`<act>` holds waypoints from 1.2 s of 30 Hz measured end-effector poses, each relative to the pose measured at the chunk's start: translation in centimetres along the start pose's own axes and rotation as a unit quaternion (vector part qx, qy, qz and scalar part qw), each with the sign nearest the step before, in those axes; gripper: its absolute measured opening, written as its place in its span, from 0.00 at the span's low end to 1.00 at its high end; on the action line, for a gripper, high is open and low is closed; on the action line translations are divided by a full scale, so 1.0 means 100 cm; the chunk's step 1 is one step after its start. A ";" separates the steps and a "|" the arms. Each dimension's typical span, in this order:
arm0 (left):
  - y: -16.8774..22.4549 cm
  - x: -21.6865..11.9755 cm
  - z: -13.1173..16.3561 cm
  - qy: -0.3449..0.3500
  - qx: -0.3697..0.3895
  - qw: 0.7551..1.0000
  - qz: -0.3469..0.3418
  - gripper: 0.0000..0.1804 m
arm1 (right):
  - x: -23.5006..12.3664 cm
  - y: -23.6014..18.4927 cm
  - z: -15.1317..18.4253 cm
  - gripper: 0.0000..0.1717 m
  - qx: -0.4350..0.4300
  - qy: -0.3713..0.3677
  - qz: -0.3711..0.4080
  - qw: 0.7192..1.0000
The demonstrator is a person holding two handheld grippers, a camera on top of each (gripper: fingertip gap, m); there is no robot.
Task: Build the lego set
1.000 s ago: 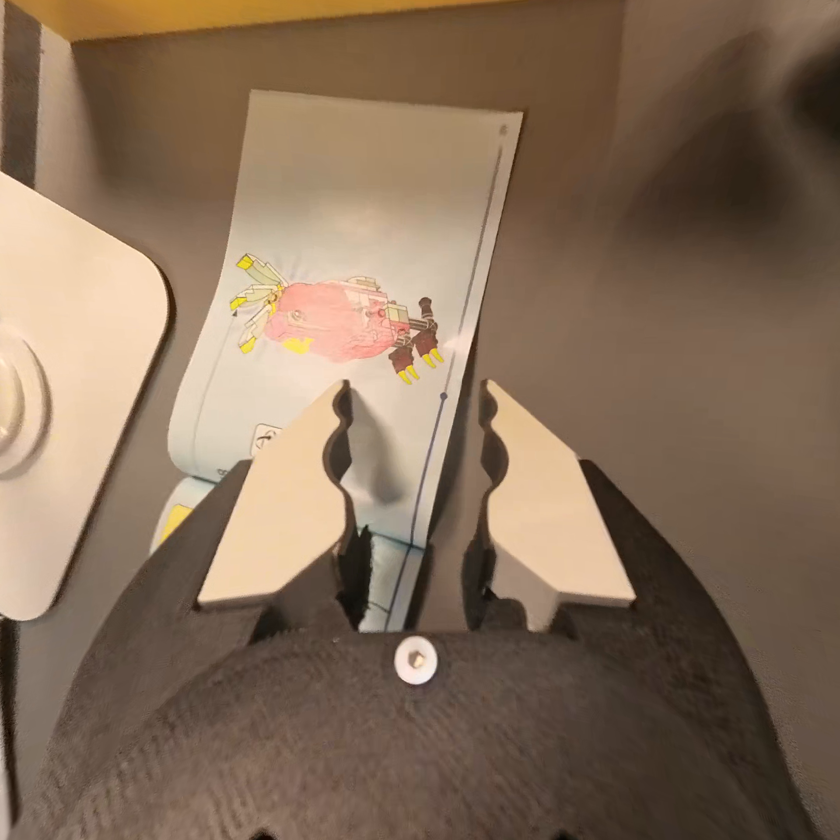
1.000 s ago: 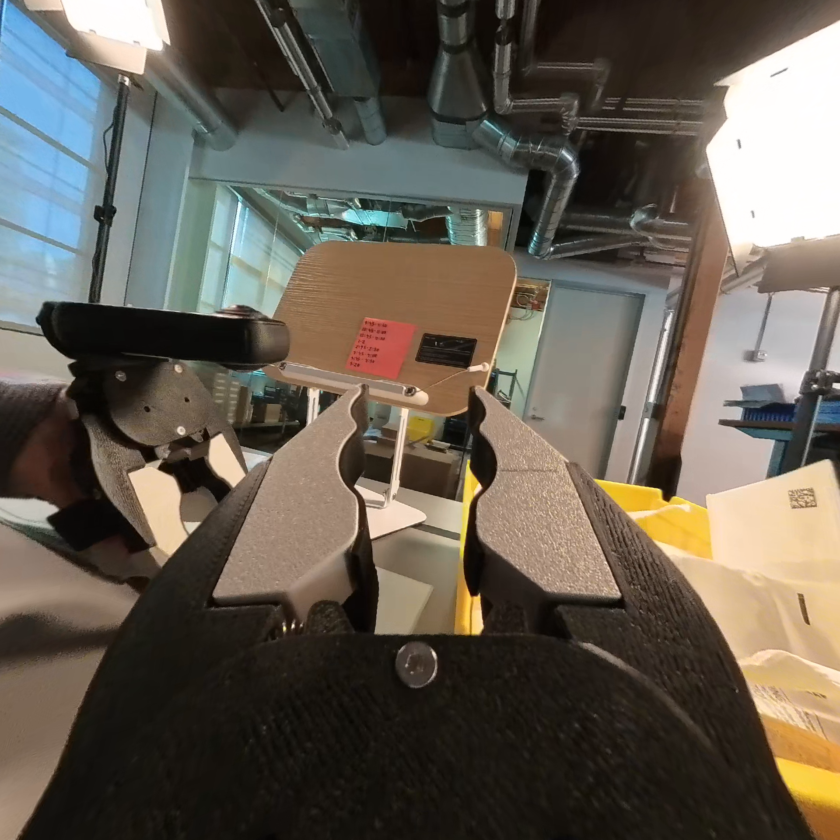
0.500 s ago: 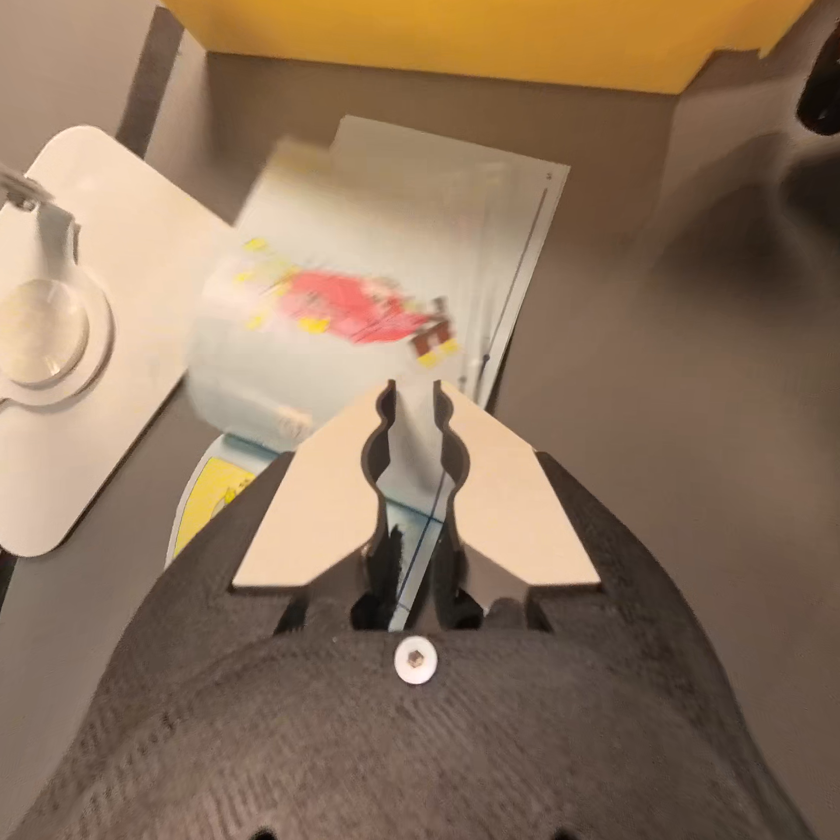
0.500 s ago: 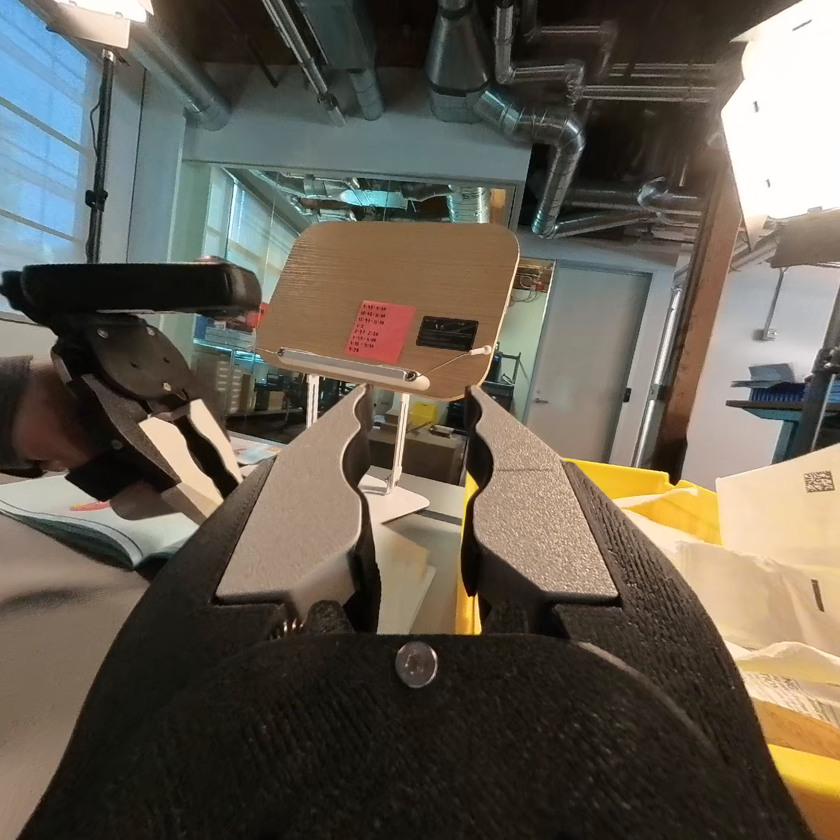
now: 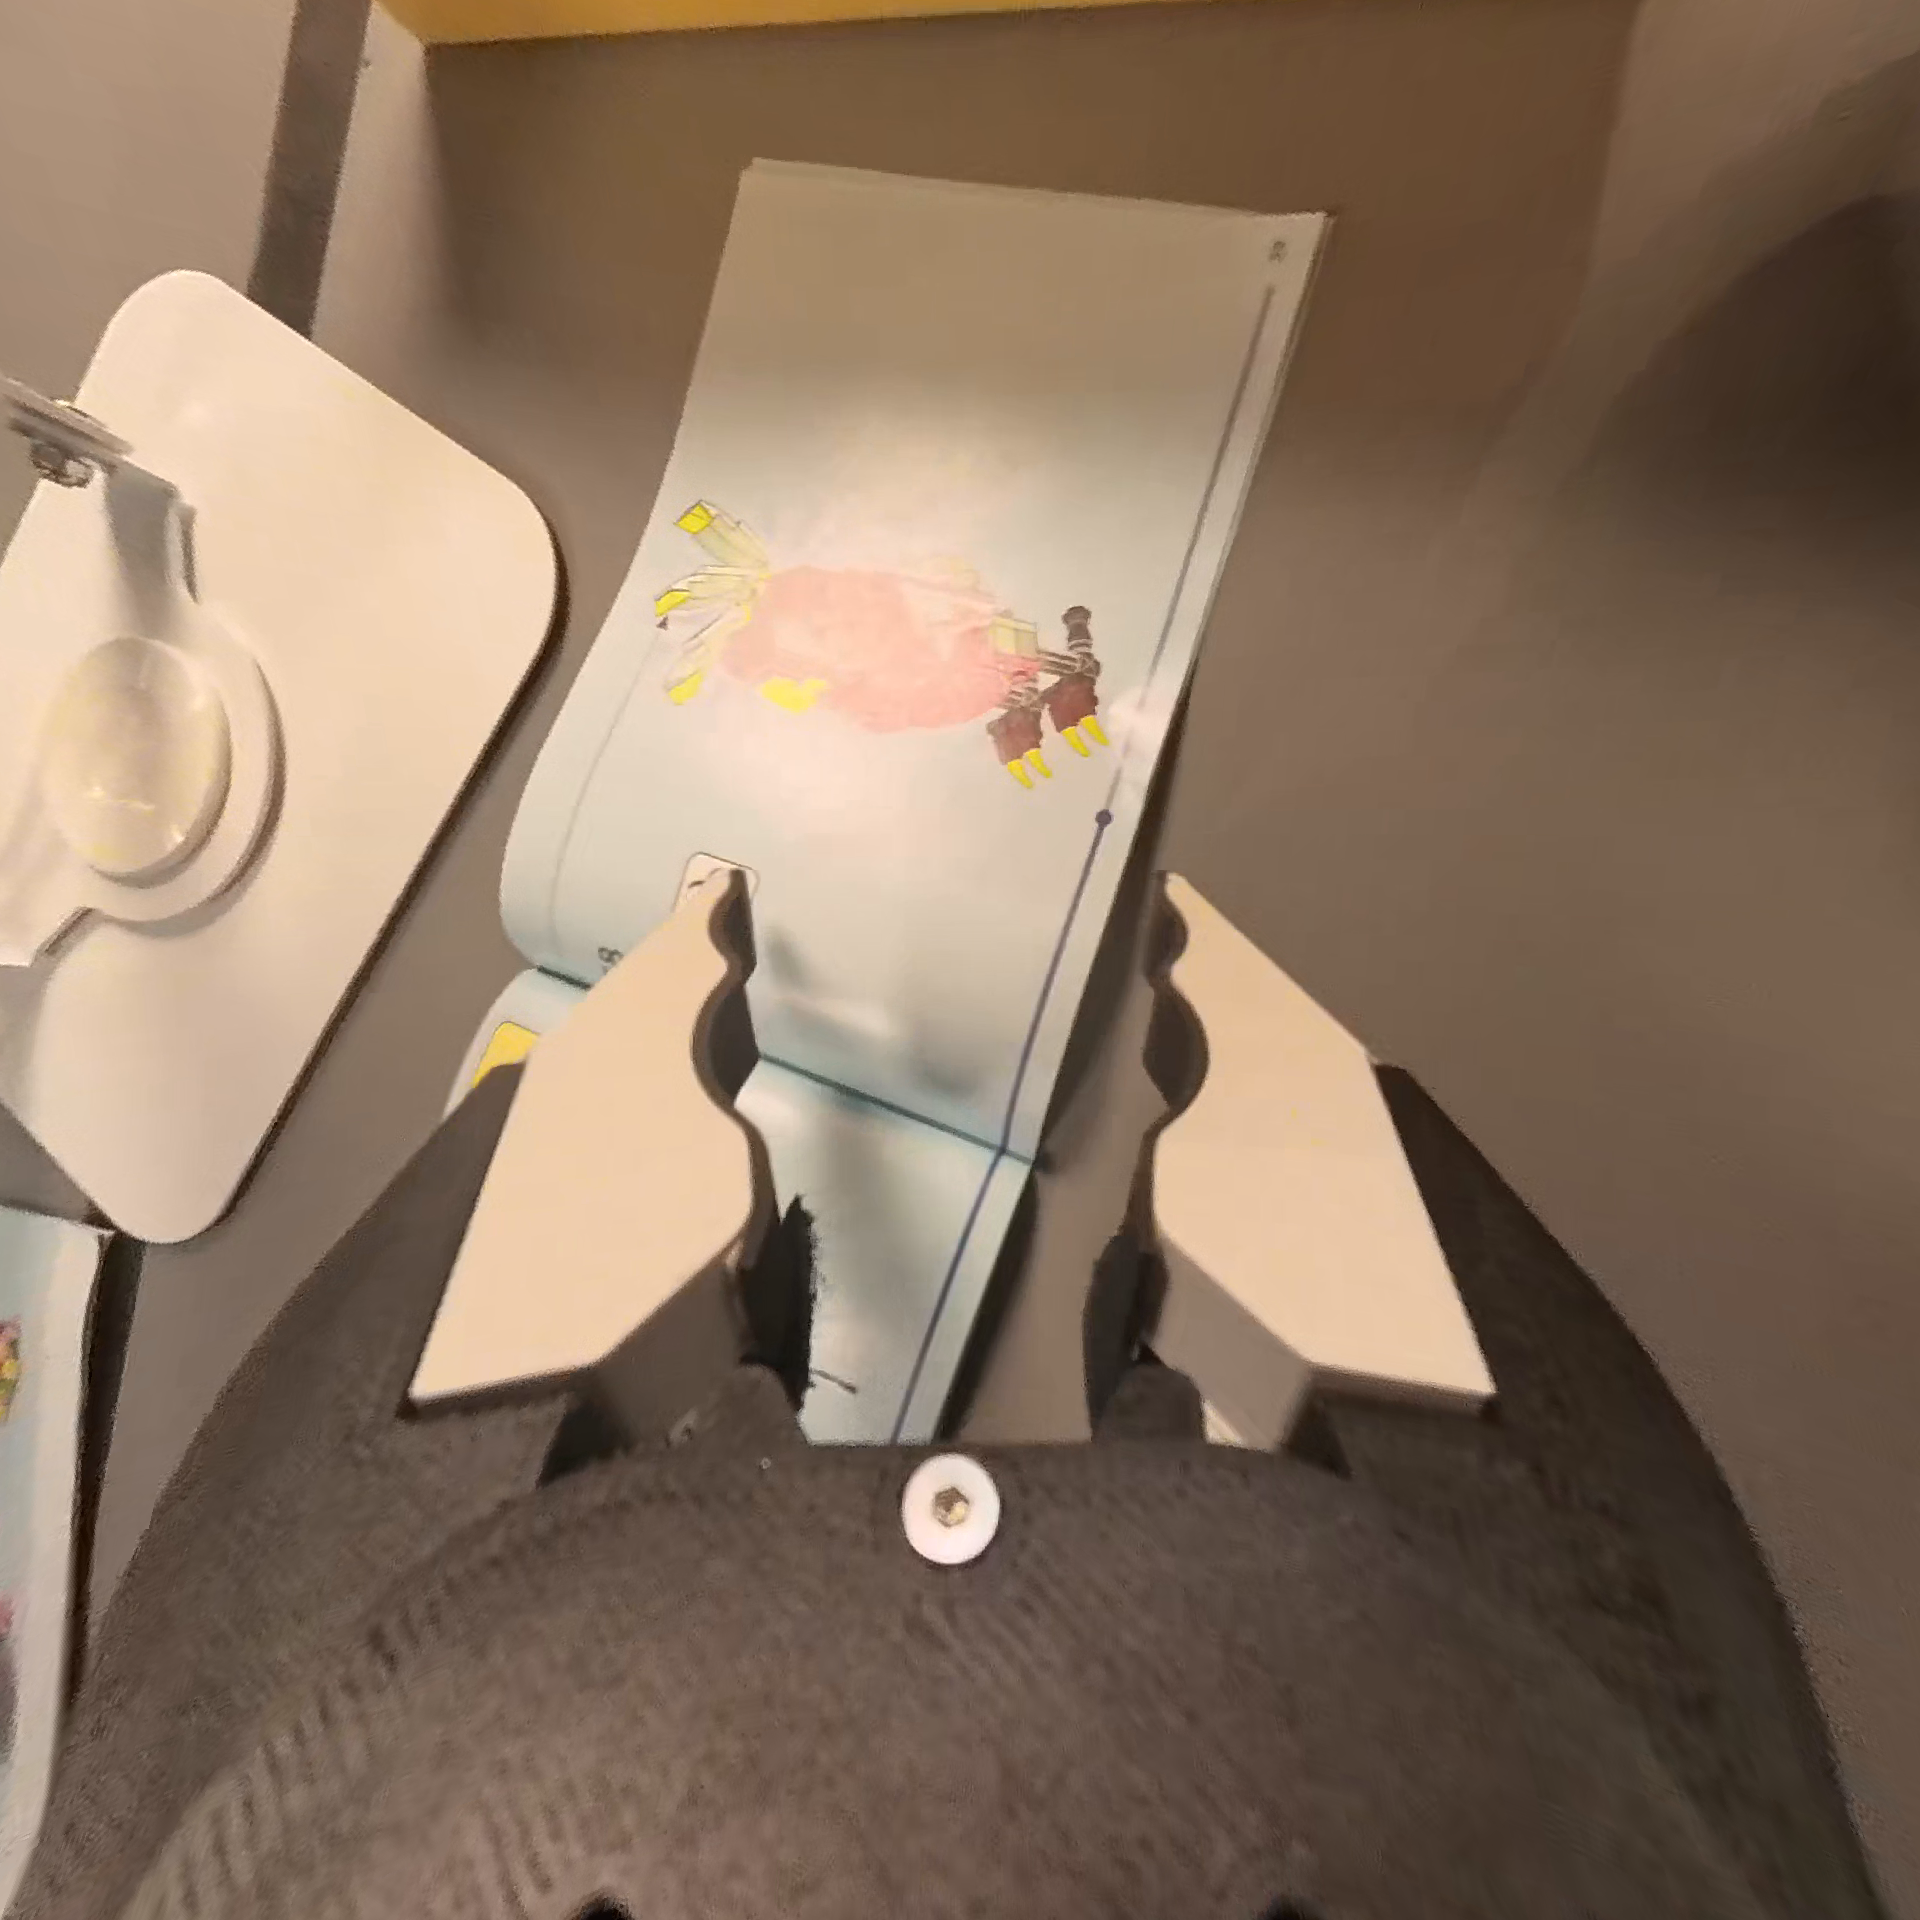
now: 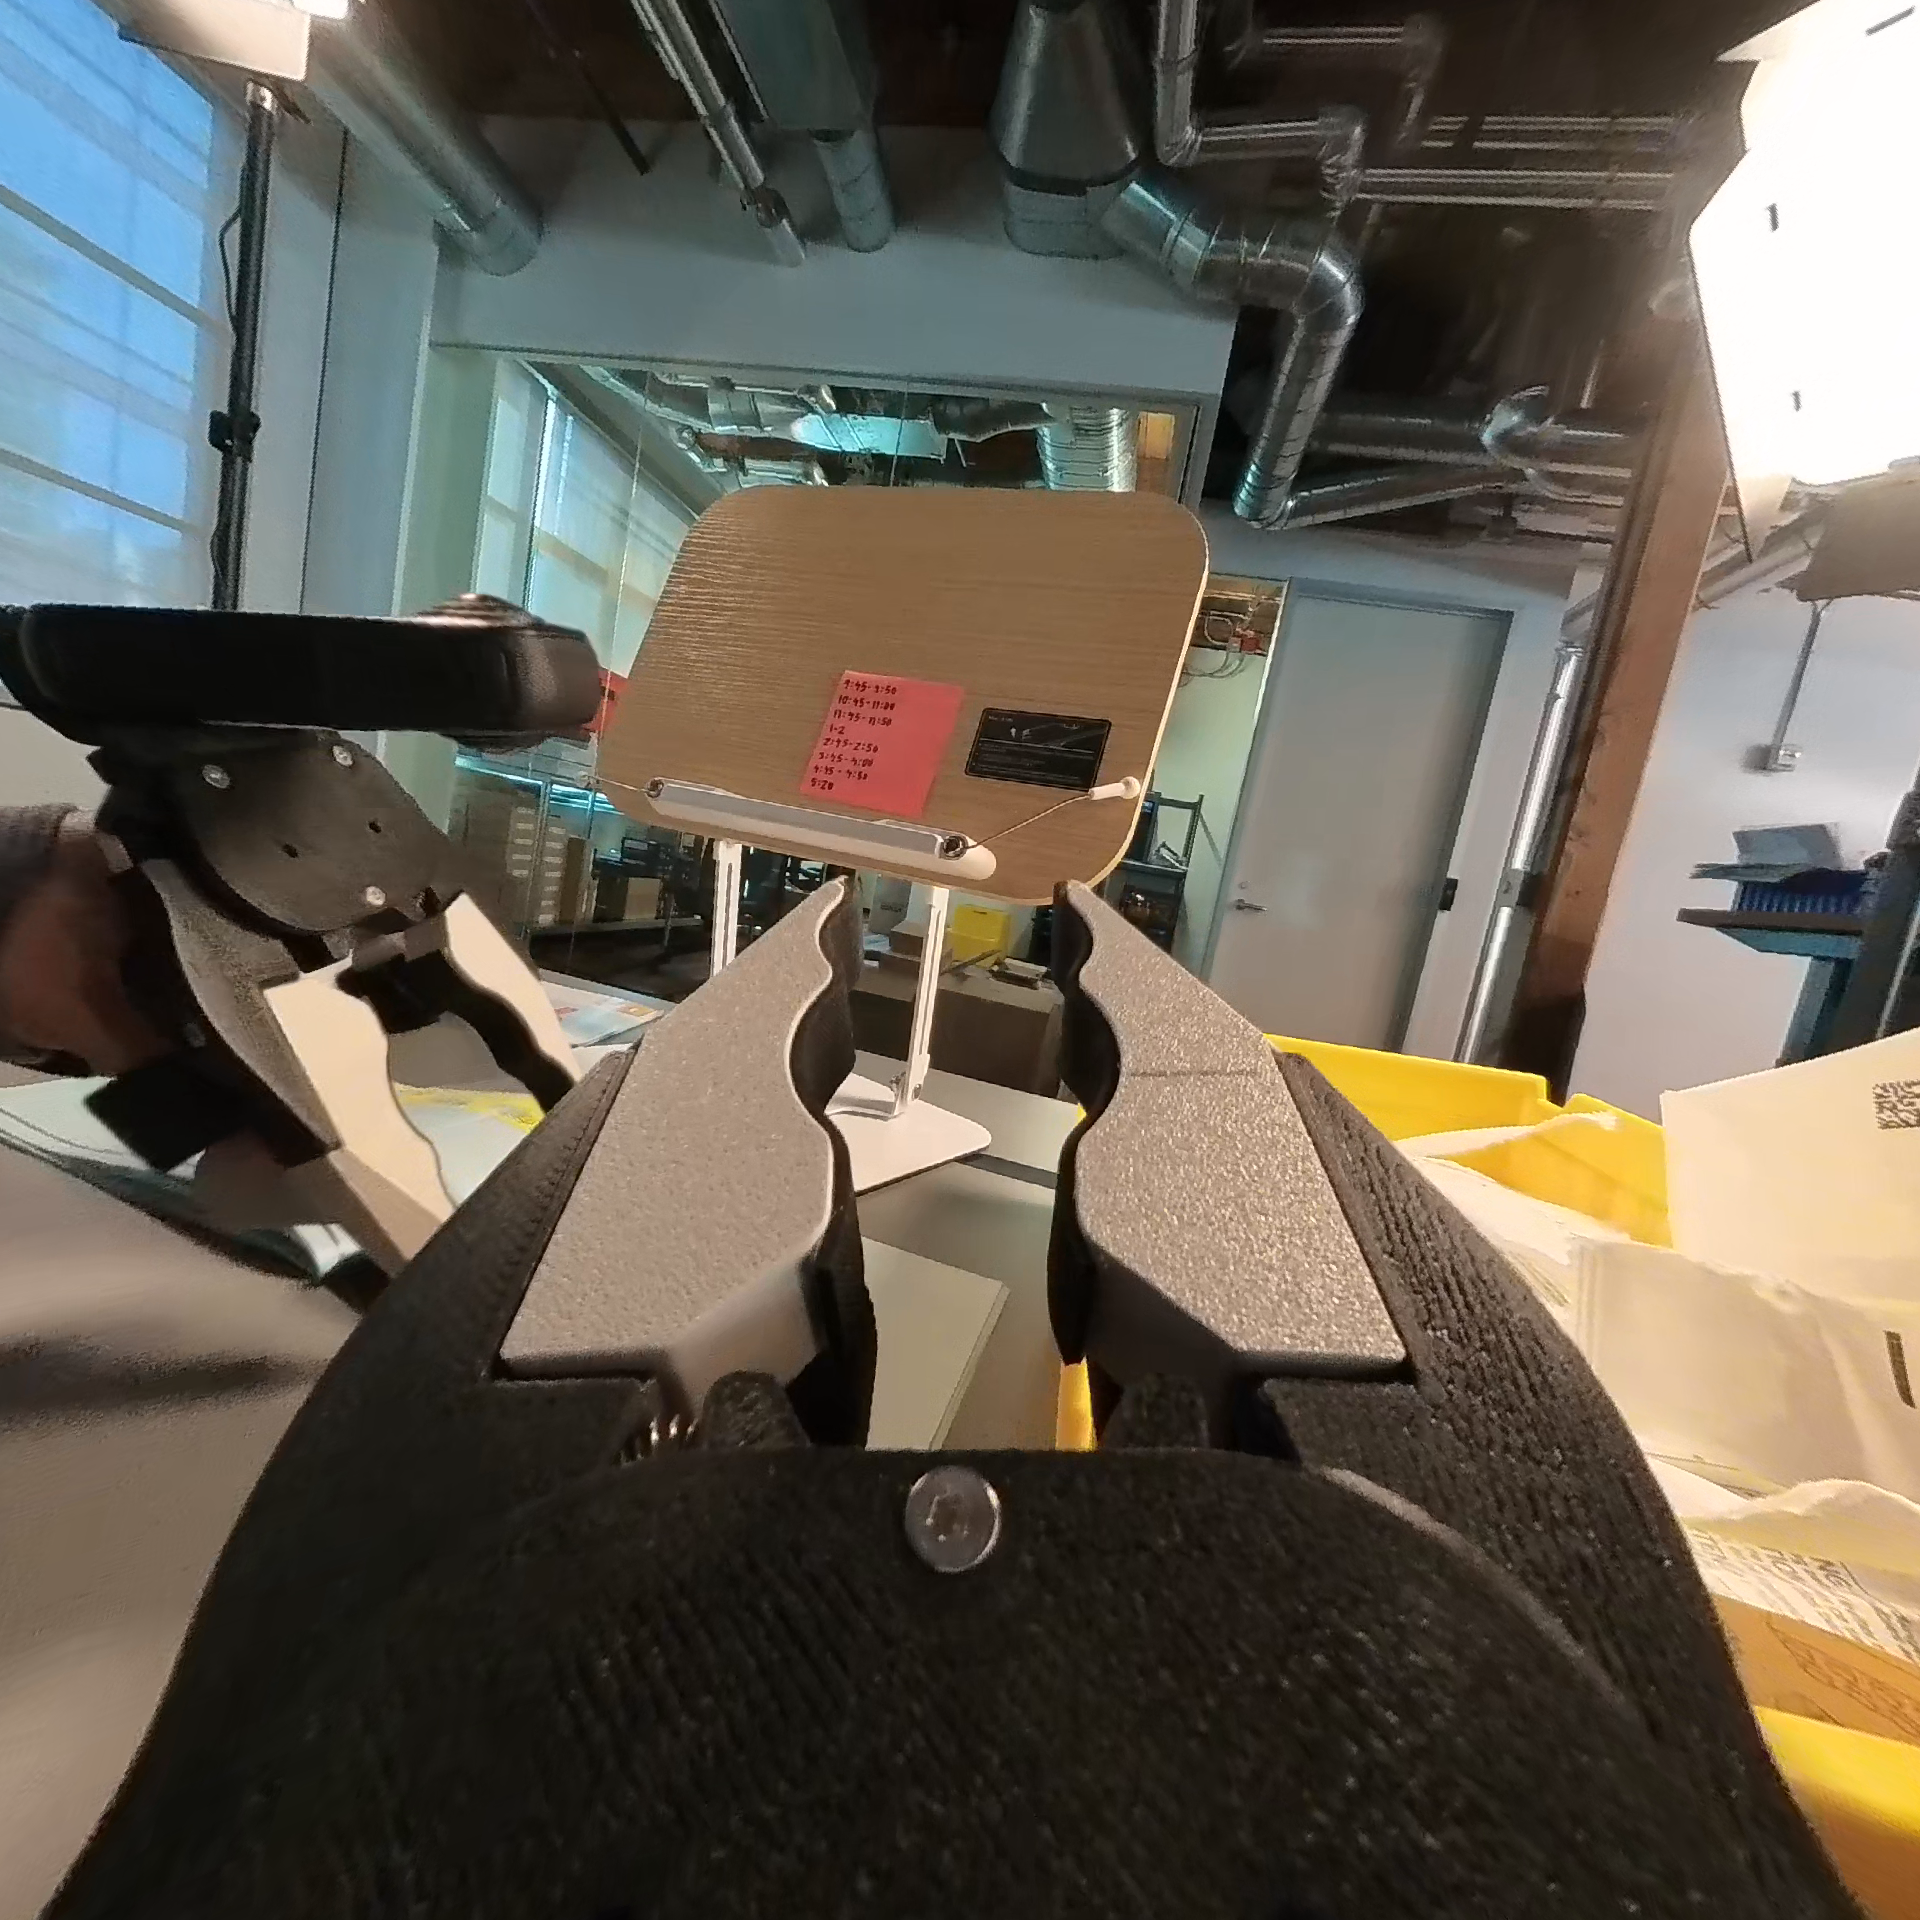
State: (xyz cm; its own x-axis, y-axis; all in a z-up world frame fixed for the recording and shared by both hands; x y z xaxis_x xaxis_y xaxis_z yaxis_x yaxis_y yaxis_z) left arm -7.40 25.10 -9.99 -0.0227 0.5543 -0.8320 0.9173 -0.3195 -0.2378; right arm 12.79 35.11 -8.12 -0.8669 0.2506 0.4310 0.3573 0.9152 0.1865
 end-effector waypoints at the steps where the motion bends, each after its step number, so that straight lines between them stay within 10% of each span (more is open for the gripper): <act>1: -0.001 0.000 -0.001 0.003 -0.004 1.000 -0.002 0.41 | 0.000 0.000 0.000 0.20 0.001 -0.001 0.000 1.000; 17: -0.005 0.017 -0.019 -0.041 -0.044 0.995 -0.081 0.49 | 0.000 0.000 0.001 0.19 0.004 -0.005 0.001 1.000; 24: 0.003 0.018 -0.024 -0.015 -0.035 0.999 -0.008 0.55 | 0.001 0.000 0.002 0.19 0.005 -0.007 0.000 1.000; 36: -0.009 0.009 -0.017 0.000 -0.077 0.997 -0.022 0.44 | 0.002 0.000 0.003 0.19 0.004 -0.009 -0.001 1.000</act>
State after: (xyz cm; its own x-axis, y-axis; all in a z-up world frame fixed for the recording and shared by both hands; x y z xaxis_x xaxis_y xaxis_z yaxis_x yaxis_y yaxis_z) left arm -7.57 27.21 -9.70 -0.0640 0.5646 -0.8229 0.9658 -0.1726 -0.1936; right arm 12.54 35.25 -8.27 -0.8738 0.2539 0.4147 0.3523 0.9184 0.1801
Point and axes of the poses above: each gripper's, where its closed fingertips meet, x out along the fingers, z out of its underside, y = z × x across the jaws, the point moved 10 cm from there along -x, back along the fingers, and after that the axes turned 1 degree about -y, right-handed, at the moved point
